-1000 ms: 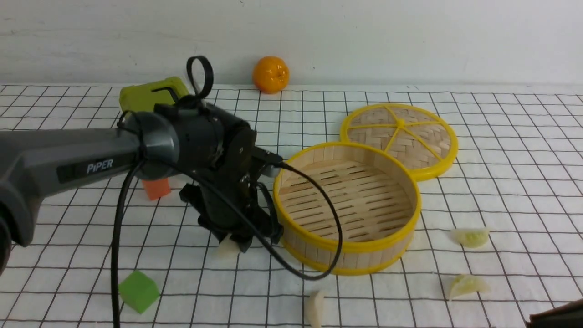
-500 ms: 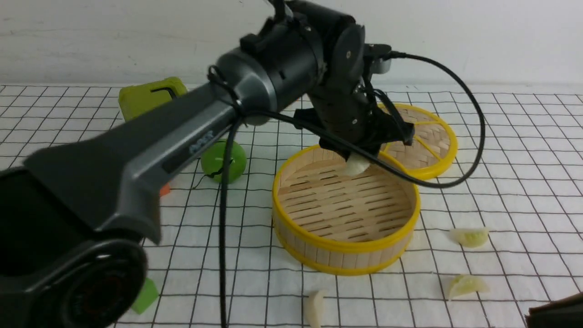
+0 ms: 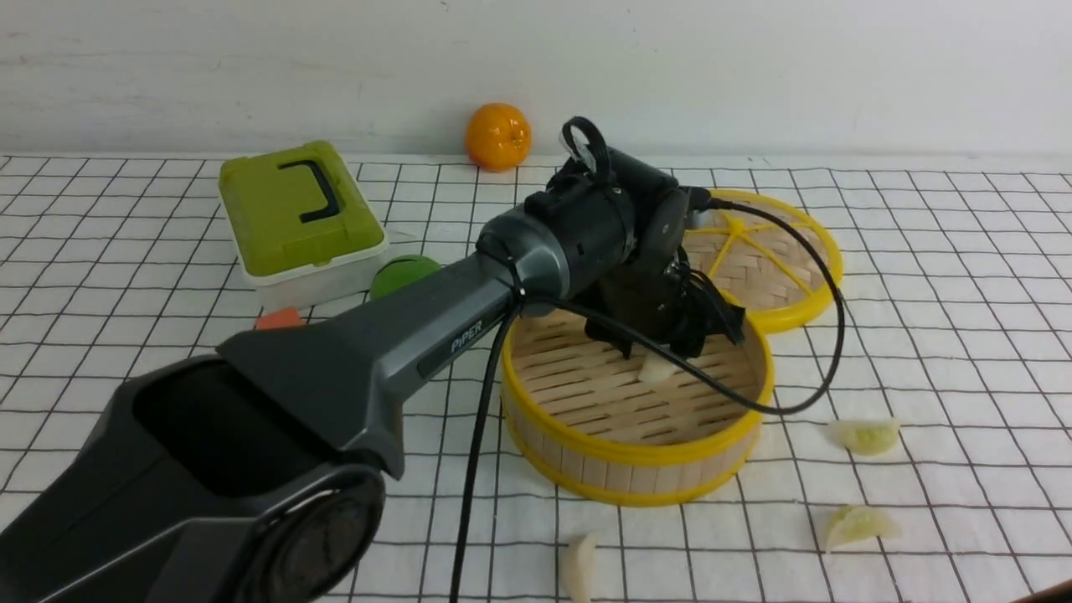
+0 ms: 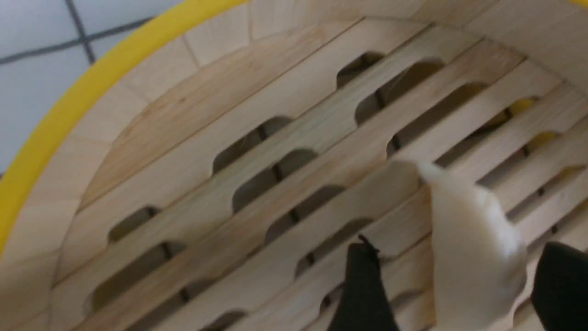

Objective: Put the dumplings into the steamer on the table with the white tablecloth.
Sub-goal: 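Place the dumpling into the bamboo steamer basket with the left gripper, then reach for and grasp a dumpling on the table with the left gripper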

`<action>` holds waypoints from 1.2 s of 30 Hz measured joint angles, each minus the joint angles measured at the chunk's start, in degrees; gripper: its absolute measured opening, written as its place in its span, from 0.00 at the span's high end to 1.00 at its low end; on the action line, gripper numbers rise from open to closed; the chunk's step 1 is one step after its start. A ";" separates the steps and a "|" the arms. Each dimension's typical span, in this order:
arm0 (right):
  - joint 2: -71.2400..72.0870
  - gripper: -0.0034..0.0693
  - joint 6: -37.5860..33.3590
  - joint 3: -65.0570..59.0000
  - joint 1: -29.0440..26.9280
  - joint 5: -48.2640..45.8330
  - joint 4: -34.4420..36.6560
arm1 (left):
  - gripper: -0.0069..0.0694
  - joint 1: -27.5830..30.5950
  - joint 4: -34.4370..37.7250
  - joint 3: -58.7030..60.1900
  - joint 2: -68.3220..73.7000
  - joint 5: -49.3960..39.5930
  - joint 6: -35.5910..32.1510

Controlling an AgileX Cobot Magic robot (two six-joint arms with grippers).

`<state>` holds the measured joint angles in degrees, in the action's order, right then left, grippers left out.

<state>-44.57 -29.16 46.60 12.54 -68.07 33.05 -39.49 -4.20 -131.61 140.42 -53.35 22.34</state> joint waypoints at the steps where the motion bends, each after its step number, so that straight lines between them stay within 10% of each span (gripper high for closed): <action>1: 0.00 0.92 0.00 0.00 0.00 0.00 0.00 | 0.29 0.00 -0.12 -0.22 -0.43 -1.90 0.00; 10: 0.00 0.91 0.00 0.00 0.00 2.45 0.00 | 0.16 0.00 1.77 0.61 -17.93 -17.22 -7.44; 17: 0.00 0.90 0.00 0.00 0.00 2.80 -0.10 | 0.16 0.00 6.28 33.37 -40.39 -17.58 -9.98; 25: 0.00 0.90 0.00 0.00 0.00 3.78 -0.05 | 0.16 -0.48 10.92 59.84 -44.40 -0.52 -5.71; 36: 0.00 0.88 0.00 0.00 0.00 4.02 -0.17 | 0.16 -7.12 6.27 56.83 -32.99 11.00 -1.96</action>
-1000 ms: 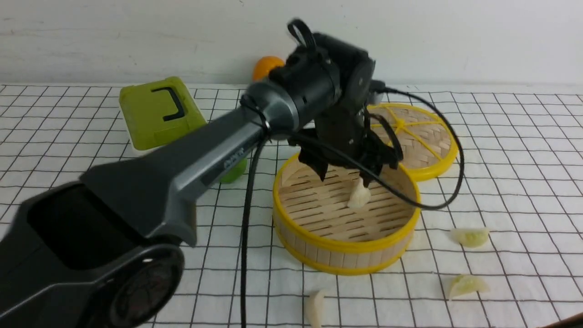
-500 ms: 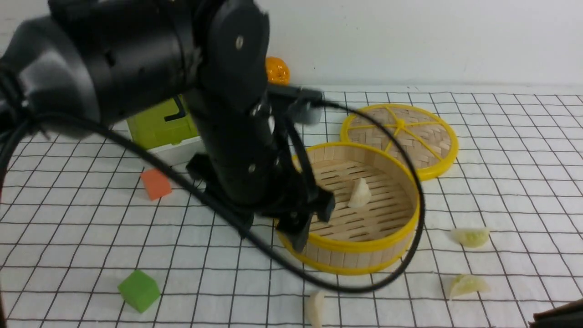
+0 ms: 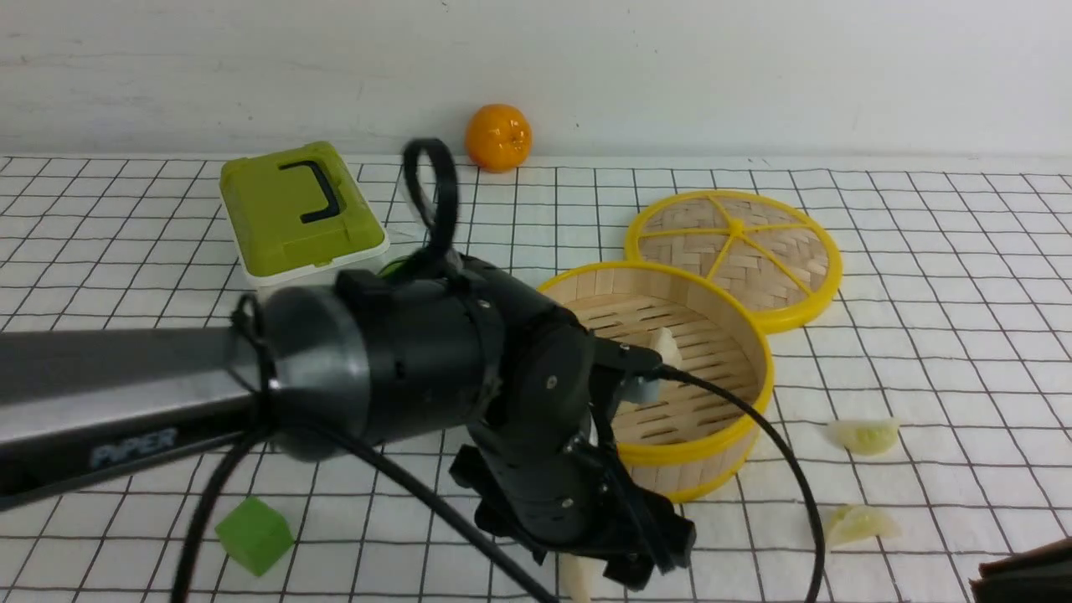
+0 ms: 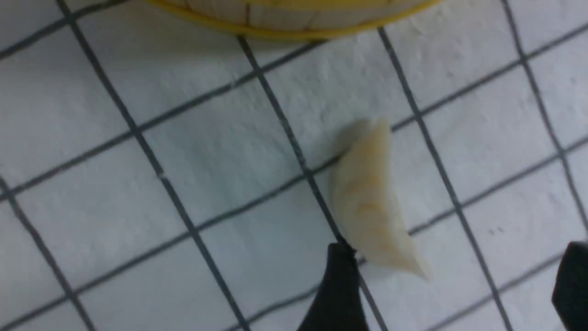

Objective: Put the dumplings into the steamer on the table with the white tablecloth.
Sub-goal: 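Reach for and grasp a dumpling on the table with the left gripper, then place the dumpling into the bamboo steamer basket with the left gripper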

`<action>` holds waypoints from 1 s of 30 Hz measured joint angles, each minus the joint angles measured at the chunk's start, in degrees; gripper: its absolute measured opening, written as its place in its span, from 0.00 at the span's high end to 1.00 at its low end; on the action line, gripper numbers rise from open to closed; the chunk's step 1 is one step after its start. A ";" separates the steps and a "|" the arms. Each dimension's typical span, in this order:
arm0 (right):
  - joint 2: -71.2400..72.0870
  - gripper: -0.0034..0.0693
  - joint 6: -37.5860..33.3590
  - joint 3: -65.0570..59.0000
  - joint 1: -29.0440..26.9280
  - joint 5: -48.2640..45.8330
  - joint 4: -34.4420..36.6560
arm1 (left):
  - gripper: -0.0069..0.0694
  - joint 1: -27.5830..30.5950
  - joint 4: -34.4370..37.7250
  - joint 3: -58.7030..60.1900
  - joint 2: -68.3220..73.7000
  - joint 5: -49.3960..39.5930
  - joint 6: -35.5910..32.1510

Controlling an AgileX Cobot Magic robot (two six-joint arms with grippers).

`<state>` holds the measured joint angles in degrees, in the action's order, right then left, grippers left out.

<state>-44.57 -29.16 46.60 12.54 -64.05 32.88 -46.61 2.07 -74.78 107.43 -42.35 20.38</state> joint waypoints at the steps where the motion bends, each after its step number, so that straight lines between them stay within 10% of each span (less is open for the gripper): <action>1: 0.00 0.88 0.00 0.00 0.00 0.00 -0.05 | 0.17 0.00 -0.75 -0.69 1.51 0.15 0.28; 8: 0.00 0.88 0.00 0.00 0.00 0.00 -0.16 | 0.33 0.00 -5.06 -4.95 8.24 -2.06 1.92; 14: 0.00 0.87 0.00 0.00 0.00 0.00 -0.50 | 0.67 0.00 -6.54 -9.99 9.44 -9.79 1.95; 30: 0.00 0.85 0.00 0.00 0.00 -0.14 -1.30 | 0.65 6.85 -10.02 -46.17 18.26 -15.65 -0.16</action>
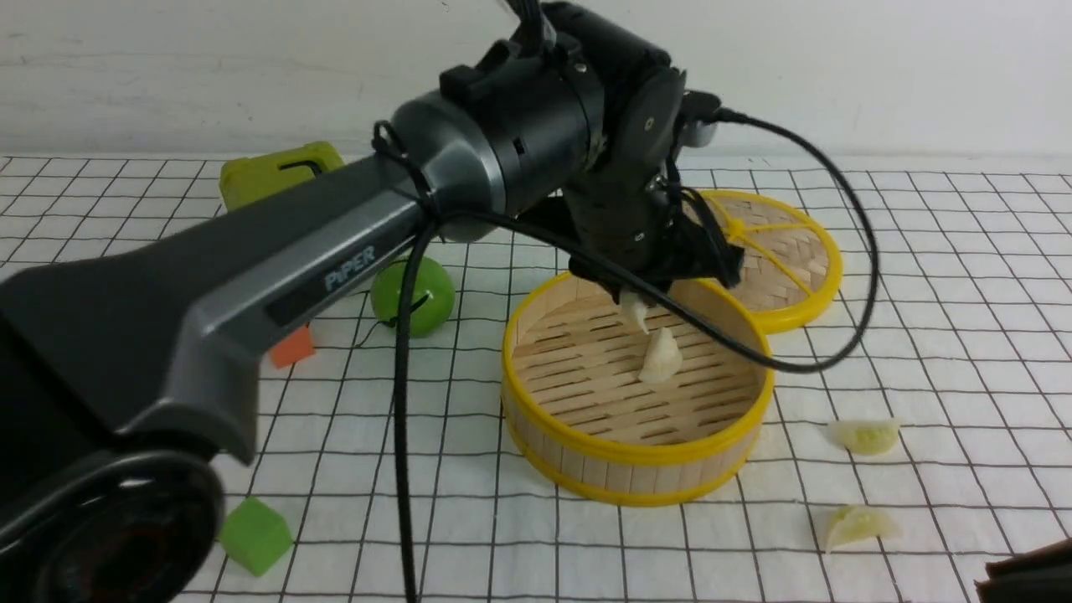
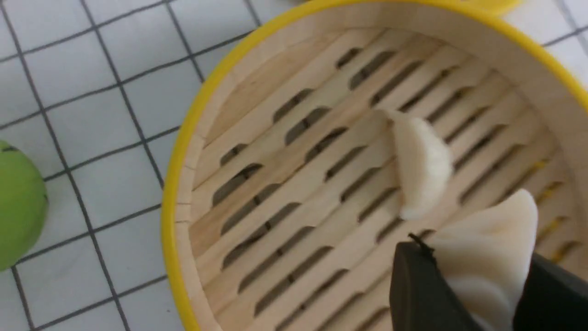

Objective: Put the dumplings into the steamer on the table with the white tablecloth.
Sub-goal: 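Place the dumpling into the bamboo steamer basket with the left gripper, then reach for and grasp a dumpling lying on the table beside the steamer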

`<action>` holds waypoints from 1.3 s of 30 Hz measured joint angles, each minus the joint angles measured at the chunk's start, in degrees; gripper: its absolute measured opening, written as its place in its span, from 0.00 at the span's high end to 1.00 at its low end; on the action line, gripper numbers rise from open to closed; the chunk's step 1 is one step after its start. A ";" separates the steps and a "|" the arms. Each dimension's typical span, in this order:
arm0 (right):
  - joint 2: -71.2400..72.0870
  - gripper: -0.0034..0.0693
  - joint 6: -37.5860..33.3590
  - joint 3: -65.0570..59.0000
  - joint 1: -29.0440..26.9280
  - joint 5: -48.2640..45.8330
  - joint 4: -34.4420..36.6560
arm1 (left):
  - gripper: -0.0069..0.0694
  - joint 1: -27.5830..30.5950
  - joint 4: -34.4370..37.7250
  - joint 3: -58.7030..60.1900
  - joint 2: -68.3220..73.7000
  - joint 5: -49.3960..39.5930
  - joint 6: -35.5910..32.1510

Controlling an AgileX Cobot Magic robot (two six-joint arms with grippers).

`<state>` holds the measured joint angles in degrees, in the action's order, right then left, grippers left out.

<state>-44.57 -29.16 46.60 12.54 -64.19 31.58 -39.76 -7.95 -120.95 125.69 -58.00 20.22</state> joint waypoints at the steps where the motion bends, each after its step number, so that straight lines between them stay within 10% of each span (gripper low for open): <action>1: 0.00 0.85 0.00 0.00 0.00 -0.05 0.03 | 0.65 0.00 0.00 0.00 0.00 0.00 0.00; 14: 0.00 0.83 2.62 0.00 0.00 -0.87 -2.94 | 0.52 3.80 2.55 -1.55 10.08 5.02 0.26; 24: -0.94 0.76 19.91 0.06 0.00 1.42 -19.18 | 0.35 3.80 2.08 -1.54 -0.82 -4.48 -4.21; 30: -7.69 0.62 25.52 0.31 0.00 4.19 -24.46 | 0.47 3.80 1.96 -1.01 -15.59 -12.78 -8.87; 39: -24.06 0.41 26.15 0.31 0.00 16.04 -22.32 | 0.90 3.80 5.71 23.95 -38.38 -13.04 -9.98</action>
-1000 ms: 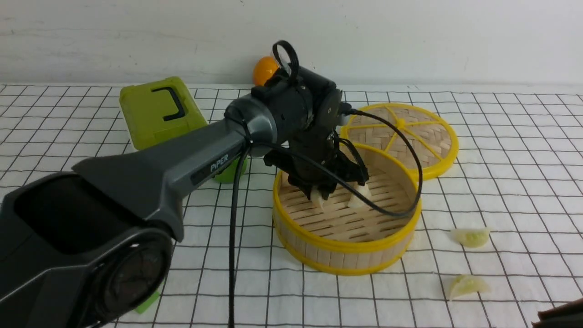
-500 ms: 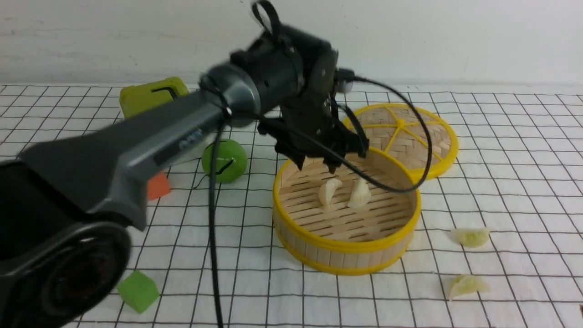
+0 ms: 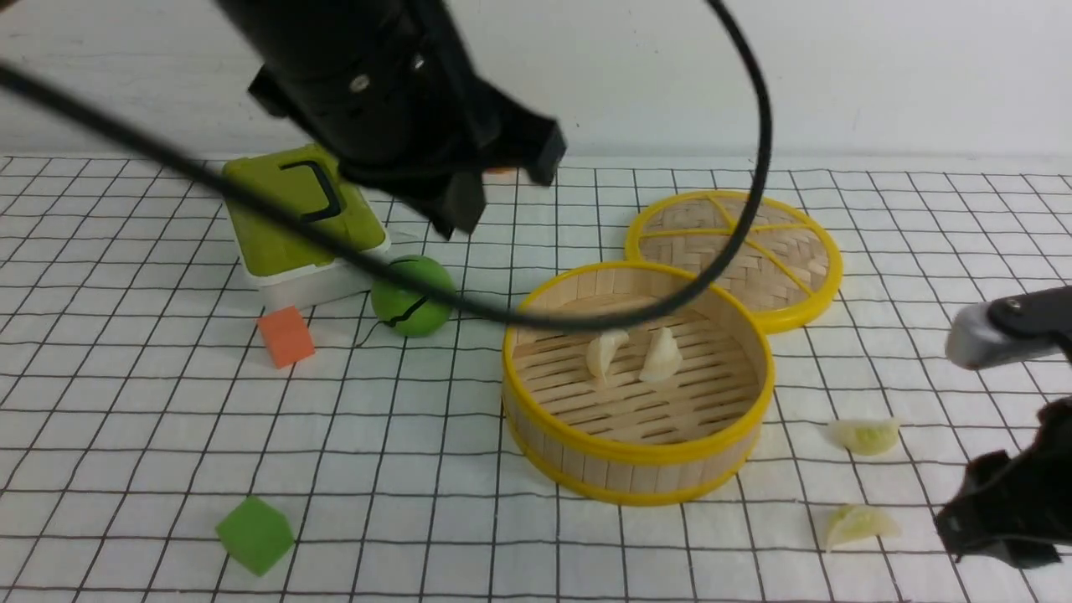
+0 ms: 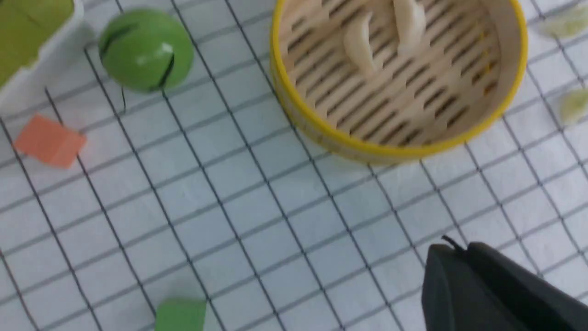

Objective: Put the dumplings into the steamer on the table with the white tablecloth.
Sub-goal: 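Reach for and grasp a dumpling lying on the table beside the steamer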

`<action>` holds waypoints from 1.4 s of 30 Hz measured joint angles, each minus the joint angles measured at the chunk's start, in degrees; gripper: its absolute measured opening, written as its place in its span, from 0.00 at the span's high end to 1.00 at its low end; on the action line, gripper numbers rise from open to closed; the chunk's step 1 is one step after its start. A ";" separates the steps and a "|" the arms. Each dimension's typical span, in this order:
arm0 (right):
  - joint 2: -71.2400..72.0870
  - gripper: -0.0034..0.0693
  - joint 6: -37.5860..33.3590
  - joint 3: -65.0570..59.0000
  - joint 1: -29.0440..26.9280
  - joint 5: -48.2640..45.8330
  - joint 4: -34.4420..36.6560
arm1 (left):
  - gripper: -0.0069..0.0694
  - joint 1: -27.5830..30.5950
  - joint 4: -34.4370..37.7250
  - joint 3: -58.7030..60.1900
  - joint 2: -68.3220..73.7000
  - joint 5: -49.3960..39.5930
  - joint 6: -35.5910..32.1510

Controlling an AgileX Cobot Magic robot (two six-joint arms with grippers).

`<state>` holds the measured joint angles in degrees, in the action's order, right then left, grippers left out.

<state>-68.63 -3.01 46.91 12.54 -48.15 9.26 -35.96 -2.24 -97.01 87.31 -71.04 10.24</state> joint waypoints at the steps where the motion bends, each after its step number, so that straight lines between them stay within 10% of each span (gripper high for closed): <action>1: -1.50 0.40 0.57 0.00 0.00 1.41 0.00 | 0.93 -0.07 0.12 3.97 -2.06 0.00 -0.07; 15: -22.87 0.39 5.39 6.96 0.00 8.79 1.38 | 0.93 -0.07 0.33 43.92 -31.64 7.88 0.46; 42: -28.11 0.21 8.34 8.39 0.02 7.45 0.42 | 0.93 -0.07 0.28 46.12 -35.12 7.90 1.18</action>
<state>-96.74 5.33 55.30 12.56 -40.70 9.68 -36.03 -1.96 -50.89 52.19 -63.15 11.42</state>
